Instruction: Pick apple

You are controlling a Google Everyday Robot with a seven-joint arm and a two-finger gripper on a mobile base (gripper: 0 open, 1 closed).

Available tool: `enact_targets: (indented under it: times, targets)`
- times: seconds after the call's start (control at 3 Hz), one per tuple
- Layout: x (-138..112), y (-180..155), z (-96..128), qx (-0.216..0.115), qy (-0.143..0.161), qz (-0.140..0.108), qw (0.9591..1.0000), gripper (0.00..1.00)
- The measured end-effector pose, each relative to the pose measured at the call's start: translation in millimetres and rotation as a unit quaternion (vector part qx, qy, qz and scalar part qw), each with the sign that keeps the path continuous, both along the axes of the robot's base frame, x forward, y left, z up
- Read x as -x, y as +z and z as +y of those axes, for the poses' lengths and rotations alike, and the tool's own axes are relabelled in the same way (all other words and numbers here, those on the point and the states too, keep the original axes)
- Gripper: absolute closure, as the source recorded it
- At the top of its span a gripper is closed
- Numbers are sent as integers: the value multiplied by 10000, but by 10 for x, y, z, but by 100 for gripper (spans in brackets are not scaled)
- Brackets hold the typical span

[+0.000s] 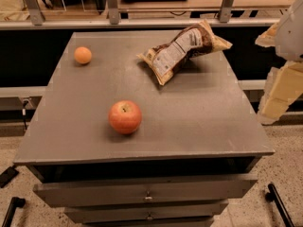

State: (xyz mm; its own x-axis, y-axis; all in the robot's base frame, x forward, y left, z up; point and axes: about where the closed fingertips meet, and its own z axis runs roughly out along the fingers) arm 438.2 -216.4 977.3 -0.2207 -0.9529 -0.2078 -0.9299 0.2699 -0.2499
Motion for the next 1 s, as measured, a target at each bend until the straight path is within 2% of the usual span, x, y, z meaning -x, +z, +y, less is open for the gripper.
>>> enact_targets:
  times: [0.33, 0.67, 1.0]
  targets:
    - [-36, -5, 126, -51, 156, -5, 9999, 0]
    - [-230, -60, 938, -381, 1137, 5, 9928, 0]
    - [-272, -155, 2010, -654, 2281, 133, 9713, 0]
